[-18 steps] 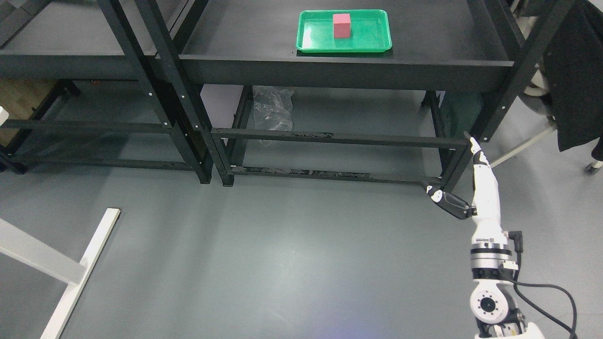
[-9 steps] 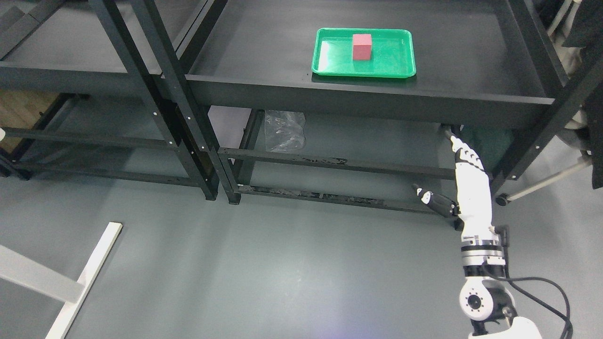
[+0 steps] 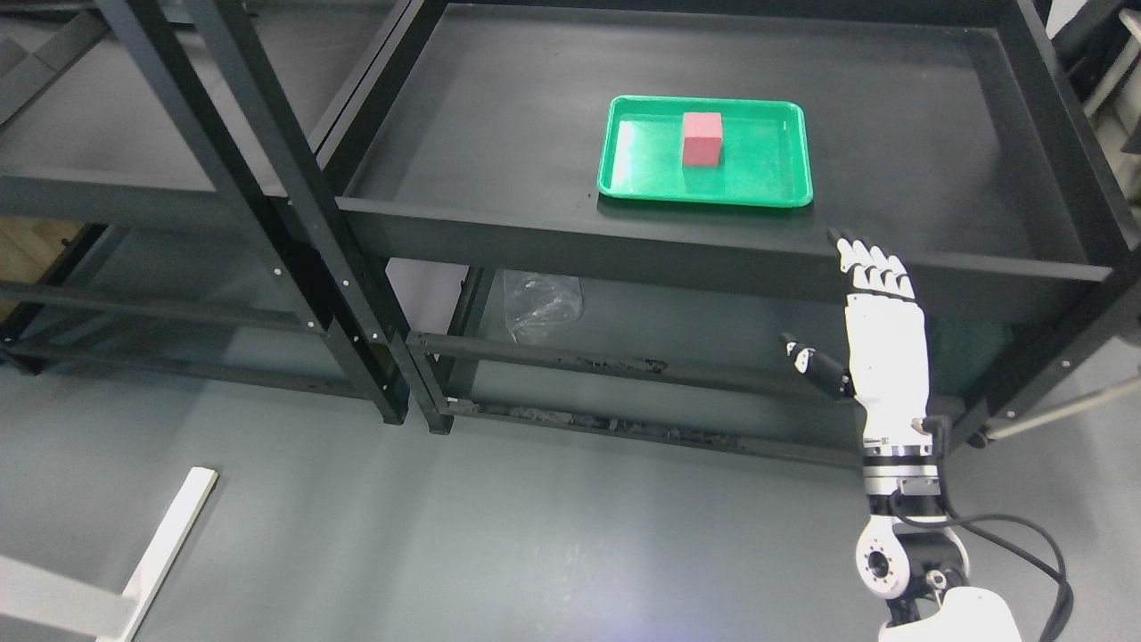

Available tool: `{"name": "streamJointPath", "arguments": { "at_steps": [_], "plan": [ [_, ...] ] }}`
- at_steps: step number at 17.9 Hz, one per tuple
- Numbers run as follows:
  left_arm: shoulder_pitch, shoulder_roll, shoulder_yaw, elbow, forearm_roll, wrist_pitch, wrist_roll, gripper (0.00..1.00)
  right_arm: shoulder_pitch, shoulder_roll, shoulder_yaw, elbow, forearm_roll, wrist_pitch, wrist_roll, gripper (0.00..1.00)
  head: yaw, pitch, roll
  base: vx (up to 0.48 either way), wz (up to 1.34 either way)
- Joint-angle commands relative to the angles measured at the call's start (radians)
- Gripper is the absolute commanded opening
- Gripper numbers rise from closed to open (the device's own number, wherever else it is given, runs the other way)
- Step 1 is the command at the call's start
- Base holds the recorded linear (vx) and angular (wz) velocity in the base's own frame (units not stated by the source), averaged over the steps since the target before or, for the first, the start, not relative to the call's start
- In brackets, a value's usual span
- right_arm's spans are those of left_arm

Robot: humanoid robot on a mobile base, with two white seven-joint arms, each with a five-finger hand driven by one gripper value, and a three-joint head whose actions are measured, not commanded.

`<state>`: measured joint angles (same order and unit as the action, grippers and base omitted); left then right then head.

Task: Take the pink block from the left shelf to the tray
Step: 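Reach the right hand over the green tray onto the pink block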

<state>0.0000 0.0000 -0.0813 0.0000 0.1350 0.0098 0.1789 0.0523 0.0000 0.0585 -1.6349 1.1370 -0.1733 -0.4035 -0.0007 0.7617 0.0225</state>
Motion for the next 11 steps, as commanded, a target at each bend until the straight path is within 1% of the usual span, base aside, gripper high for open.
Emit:
{"name": "streamJointPath", "arguments": {
  "at_steps": [1, 3, 4, 5, 6, 8, 10, 11],
  "plan": [
    [-0.029, 0.017, 0.000, -0.017, 0.000, -0.001, 0.001, 1.00, -0.012, -0.017, 0.018, 0.000, 0.188, -0.002, -0.080, 0.99, 0.0000, 0.000, 0.000, 0.314, 0.00],
    [-0.029, 0.017, 0.000, -0.017, 0.000, -0.001, 0.001, 1.00, -0.012, -0.017, 0.023, 0.000, 0.188, -0.002, -0.072, 0.99, 0.0000, 0.000, 0.000, 0.273, 0.00],
    [-0.029, 0.017, 0.000, -0.017, 0.000, -0.001, 0.001, 1.00, -0.015, -0.017, 0.023, 0.001, 0.187, -0.002, -0.046, 0.99, 0.0000, 0.000, 0.000, 0.302, 0.00],
    [-0.029, 0.017, 0.000, -0.017, 0.000, -0.001, 0.001, 1.00, -0.020, -0.017, 0.021, 0.001, 0.187, -0.003, -0.008, 1.00, 0.0000, 0.000, 0.000, 0.302, 0.00],
    [-0.029, 0.017, 0.000, -0.017, 0.000, -0.001, 0.001, 1.00, -0.032, -0.017, 0.020, 0.003, 0.181, -0.003, 0.076, 0.99, 0.0000, 0.000, 0.000, 0.298, 0.00],
    [-0.029, 0.017, 0.000, -0.017, 0.000, -0.001, 0.001, 1.00, -0.040, -0.017, 0.020, 0.006, 0.137, -0.006, 0.193, 0.99, 0.0000, 0.000, 0.000, 0.281, 0.00],
    [-0.029, 0.017, 0.000, -0.017, 0.000, -0.001, 0.001, 1.00, -0.045, -0.017, 0.018, 0.009, 0.089, -0.008, 0.261, 0.99, 0.0000, 0.000, 0.000, 0.278, 0.00],
    [-0.029, 0.017, 0.000, -0.017, 0.000, -0.001, 0.001, 1.00, -0.045, -0.017, 0.020, 0.012, 0.086, -0.006, 0.273, 0.99, 0.0000, 0.000, 0.000, 0.292, 0.00]
  ]
}}
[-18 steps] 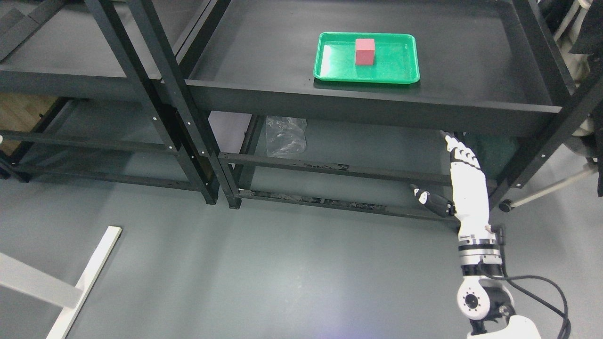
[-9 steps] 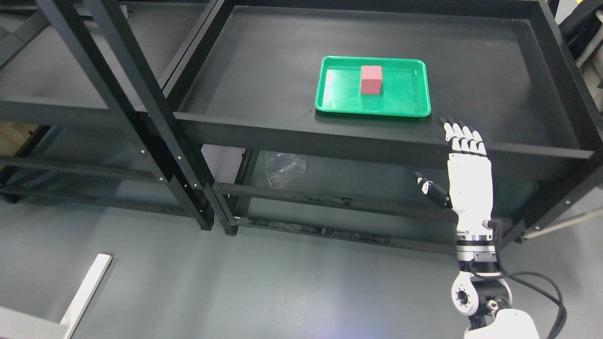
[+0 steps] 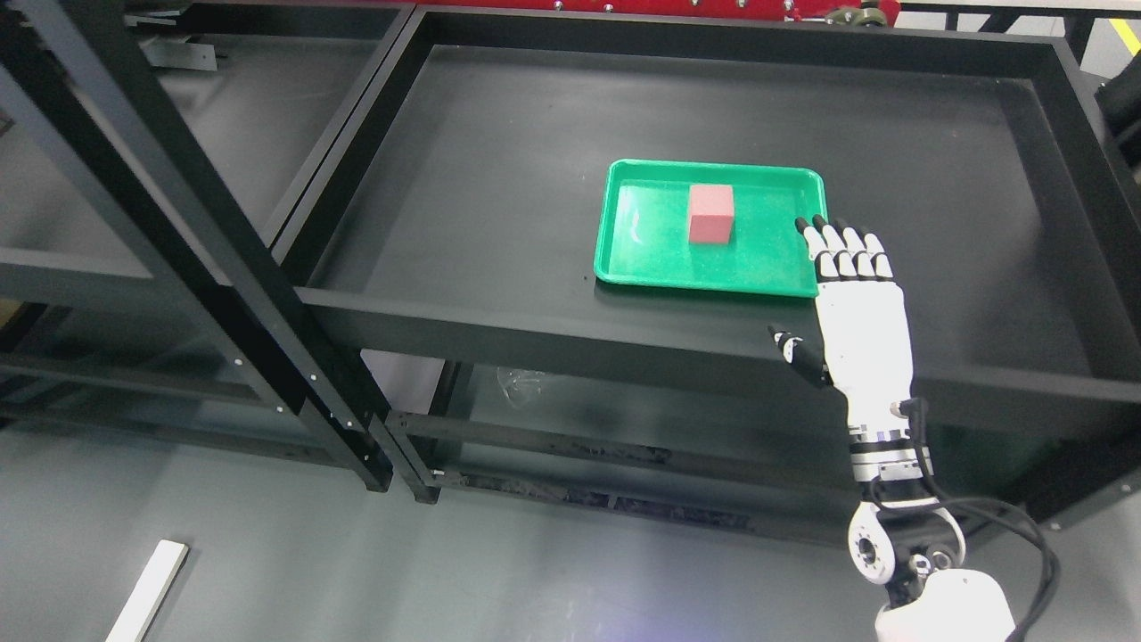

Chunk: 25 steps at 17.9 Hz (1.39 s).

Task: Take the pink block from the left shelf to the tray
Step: 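Reach the right hand over the green tray onto the pink block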

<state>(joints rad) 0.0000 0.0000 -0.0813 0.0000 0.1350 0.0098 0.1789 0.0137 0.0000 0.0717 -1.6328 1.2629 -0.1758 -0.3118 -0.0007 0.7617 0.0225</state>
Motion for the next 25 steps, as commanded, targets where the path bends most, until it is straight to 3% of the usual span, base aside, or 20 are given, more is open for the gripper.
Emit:
{"name": "streamJointPath", "arguments": {
  "at_steps": [1, 10, 25],
  "plan": [
    [-0.029, 0.017, 0.000, -0.017, 0.000, -0.001, 0.001, 1.00, -0.006, -0.017, 0.007, 0.014, -0.040, -0.004, 0.186, 0.99, 0.0000, 0.000, 0.000, 0.276, 0.01],
    [-0.029, 0.017, 0.000, -0.017, 0.000, -0.001, 0.001, 1.00, -0.067, -0.017, 0.008, 0.082, -0.033, -0.008, 0.413, 0.99, 0.0000, 0.000, 0.000, 0.231, 0.00],
    [-0.031, 0.017, 0.000, -0.017, 0.000, -0.001, 0.001, 1.00, -0.072, -0.017, 0.029, 0.125, -0.037, -0.011, 0.493, 0.99, 0.0000, 0.000, 0.000, 0.140, -0.02]
  ]
}}
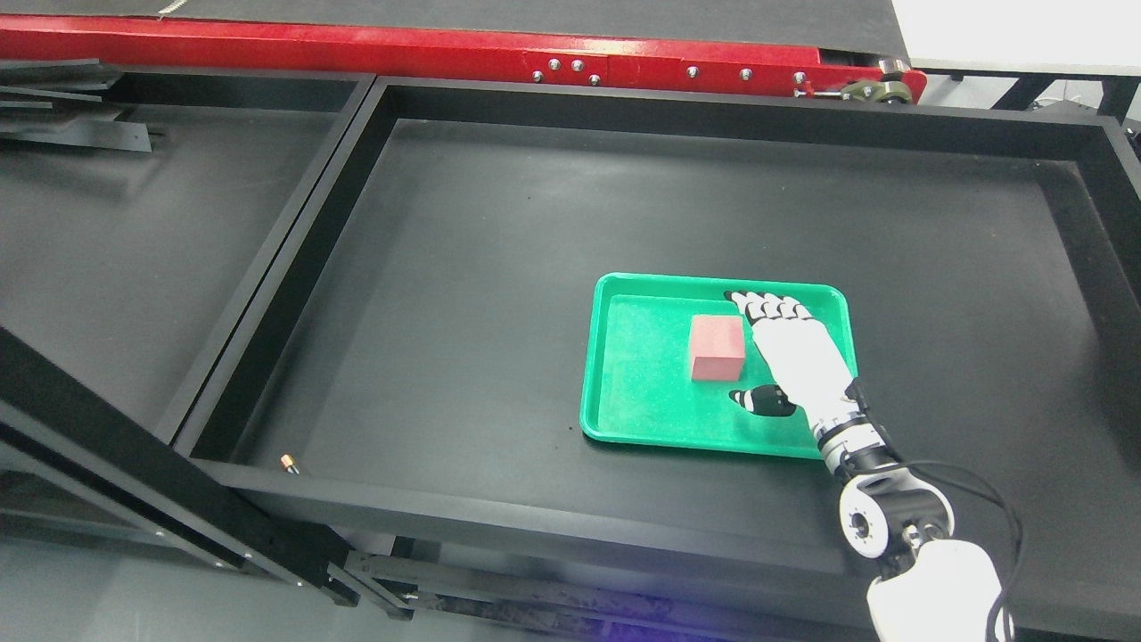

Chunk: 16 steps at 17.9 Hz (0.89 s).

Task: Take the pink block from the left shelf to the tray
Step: 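Reach the right hand over the green tray onto the pink block, then close the right hand fingers around the pink block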

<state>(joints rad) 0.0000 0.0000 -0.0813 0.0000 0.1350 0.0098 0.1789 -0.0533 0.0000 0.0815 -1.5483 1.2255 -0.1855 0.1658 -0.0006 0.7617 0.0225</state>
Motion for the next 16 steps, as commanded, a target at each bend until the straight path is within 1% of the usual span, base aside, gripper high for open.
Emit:
{"name": "streamJointPath", "arguments": {
  "at_steps": [1, 3, 11, 14, 16],
  "plan": [
    [-0.029, 0.017, 0.000, -0.017, 0.000, -0.001, 0.001, 1.00, -0.008, -0.017, 0.032, 0.048, 0.000, -0.005, 0.026, 0.99, 0.0000, 0.000, 0.000, 0.068, 0.00],
    [-0.029, 0.017, 0.000, -0.017, 0.000, -0.001, 0.001, 1.00, -0.025, -0.017, 0.044, 0.080, 0.002, -0.028, 0.037, 0.99, 0.0000, 0.000, 0.000, 0.064, 0.00],
    [-0.029, 0.017, 0.000, -0.017, 0.000, -0.001, 0.001, 1.00, -0.074, -0.017, 0.083, 0.149, 0.005, -0.045, 0.038, 0.99, 0.0000, 0.000, 0.000, 0.052, 0.00],
    [-0.029, 0.017, 0.000, -0.017, 0.000, -0.001, 0.001, 1.00, -0.076, -0.017, 0.083, 0.155, 0.012, -0.045, 0.040, 0.99, 0.0000, 0.000, 0.000, 0.041, 0.00],
    [-0.029, 0.017, 0.000, -0.017, 0.000, -0.001, 0.001, 1.00, -0.076, -0.017, 0.080, 0.159, 0.014, -0.045, 0.040, 0.97, 0.0000, 0.000, 0.000, 0.033, 0.00]
  ]
}}
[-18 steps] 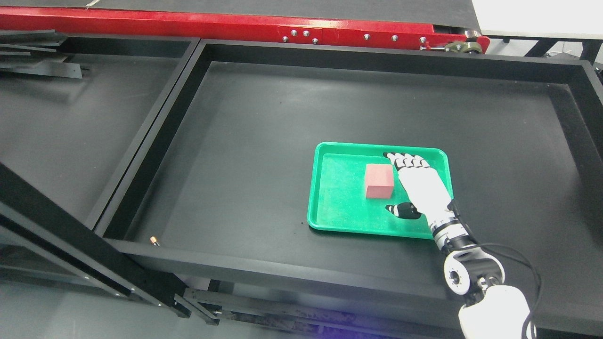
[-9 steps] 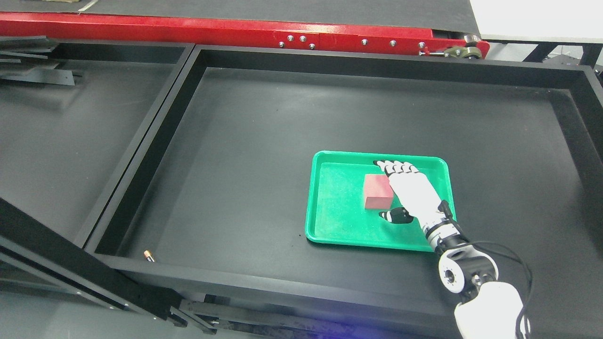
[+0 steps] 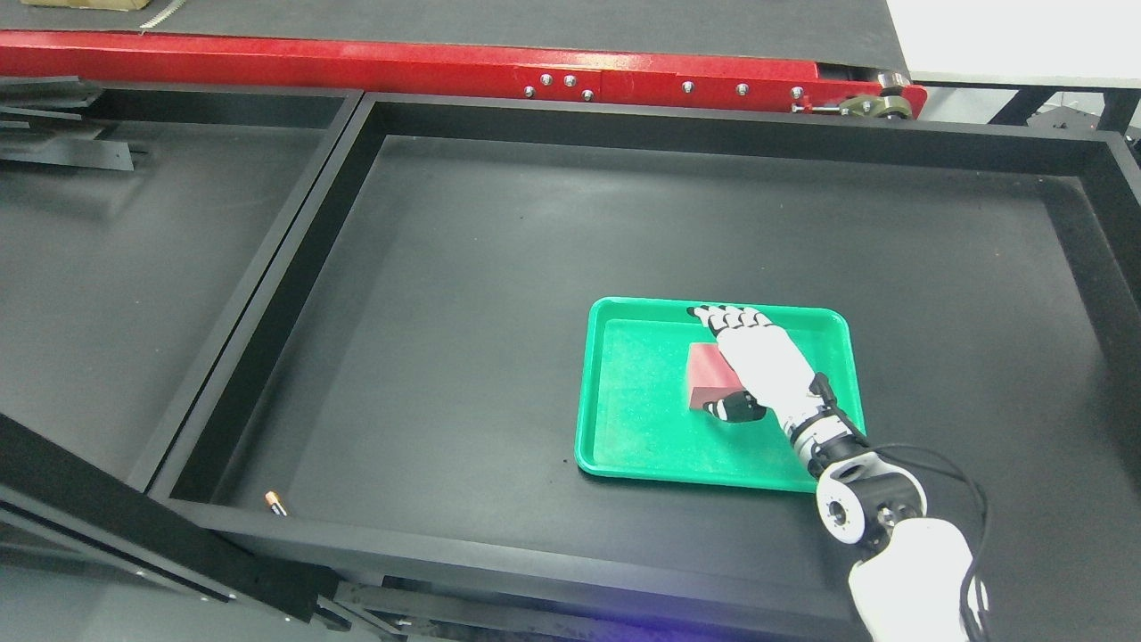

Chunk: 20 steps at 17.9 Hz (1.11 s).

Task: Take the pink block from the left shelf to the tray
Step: 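Close the right hand fingers around the pink block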

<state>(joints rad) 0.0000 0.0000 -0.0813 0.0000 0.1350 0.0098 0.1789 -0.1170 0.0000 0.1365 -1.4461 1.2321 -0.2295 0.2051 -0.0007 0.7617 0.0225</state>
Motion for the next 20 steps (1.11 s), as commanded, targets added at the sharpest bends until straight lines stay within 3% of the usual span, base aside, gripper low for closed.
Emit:
{"name": "streamJointPath", "arguments": {
  "at_steps": [1, 9, 17, 18, 20],
  "plan": [
    [-0.029, 0.017, 0.000, -0.017, 0.000, -0.001, 0.001, 1.00, -0.012, -0.017, 0.023, 0.056, 0.007, -0.001, 0.000, 0.96, 0.0000, 0.000, 0.000, 0.033, 0.00],
    [-0.029, 0.017, 0.000, -0.017, 0.000, -0.001, 0.001, 1.00, 0.000, -0.017, 0.011, 0.079, 0.009, 0.001, 0.000, 0.90, 0.0000, 0.000, 0.000, 0.009, 0.00],
    [-0.029, 0.017, 0.000, -0.017, 0.000, -0.001, 0.001, 1.00, 0.002, -0.017, 0.003, 0.084, 0.014, -0.001, 0.000, 0.63, 0.0000, 0.000, 0.000, 0.000, 0.00],
    [-0.029, 0.017, 0.000, -0.017, 0.000, -0.001, 0.001, 1.00, 0.002, -0.017, 0.005, 0.087, 0.014, -0.001, 0.000, 0.58, 0.0000, 0.000, 0.000, 0.000, 0.00],
    [-0.029, 0.017, 0.000, -0.017, 0.000, -0.001, 0.001, 1.00, 0.002, -0.017, 0.003, 0.087, 0.012, -0.017, -0.001, 0.36, 0.0000, 0.000, 0.000, 0.000, 0.00]
  ]
}}
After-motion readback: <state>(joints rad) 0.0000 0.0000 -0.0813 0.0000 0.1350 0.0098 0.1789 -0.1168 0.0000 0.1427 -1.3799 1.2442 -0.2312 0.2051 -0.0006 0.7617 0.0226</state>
